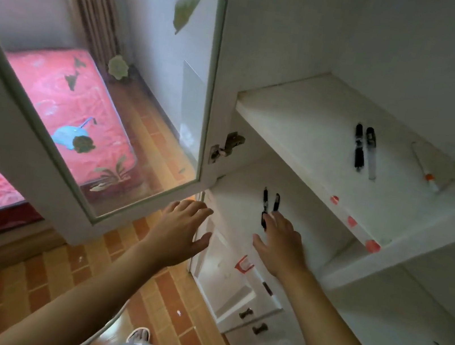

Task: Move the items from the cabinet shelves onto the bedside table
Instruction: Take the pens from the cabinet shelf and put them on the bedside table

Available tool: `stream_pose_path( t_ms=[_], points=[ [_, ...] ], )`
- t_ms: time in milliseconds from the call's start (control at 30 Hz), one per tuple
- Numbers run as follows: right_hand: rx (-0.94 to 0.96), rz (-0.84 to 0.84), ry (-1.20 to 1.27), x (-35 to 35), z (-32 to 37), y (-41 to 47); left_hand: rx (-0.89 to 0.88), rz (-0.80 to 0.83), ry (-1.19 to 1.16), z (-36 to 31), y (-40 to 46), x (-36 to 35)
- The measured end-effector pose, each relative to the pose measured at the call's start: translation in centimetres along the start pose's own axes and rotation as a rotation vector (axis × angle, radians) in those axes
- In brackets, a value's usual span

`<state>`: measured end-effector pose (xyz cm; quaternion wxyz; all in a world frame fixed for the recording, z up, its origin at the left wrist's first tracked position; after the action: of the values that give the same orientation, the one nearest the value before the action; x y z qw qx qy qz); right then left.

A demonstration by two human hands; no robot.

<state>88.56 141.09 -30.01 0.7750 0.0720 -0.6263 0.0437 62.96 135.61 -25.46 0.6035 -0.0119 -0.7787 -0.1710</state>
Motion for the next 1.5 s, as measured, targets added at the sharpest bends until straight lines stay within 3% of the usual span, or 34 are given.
stream_pose_path(
  t_ms=[367, 667, 1200, 1500],
  points=[
    [-0.135, -0.08, 0.017, -1.3, 0.0, 2.8, -0.079, 0.041, -0.01, 1.8, 2.4, -1.7],
    [-0.298, -0.254, 0.193, -1.6, 0.1, 3.0, -0.146, 0.081, -0.037, 2.7, 3.4, -3.1],
    [-0.384, -0.283, 0.339, -2.4, -1.5, -0.1, -0.256, 0.154, -0.095, 0.1, 5.8, -5.0],
    [-0.431, -0.256, 0.282, -2.4, -0.6, 2.5, -0.233, 0.137, -0.104, 1.7, 5.1, -4.5]
  ],
)
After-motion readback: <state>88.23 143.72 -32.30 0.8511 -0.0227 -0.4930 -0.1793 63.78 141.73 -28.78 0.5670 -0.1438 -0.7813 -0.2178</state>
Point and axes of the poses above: each hand's wrist, its own y-axis towards the middle knuckle, its own x-axis out of the back of the hand, z = x × y, the point moved 4 cm from there along y, towards the middle knuckle, and after that the axes turned 11 degrees about -z, right-handed, at the moved point
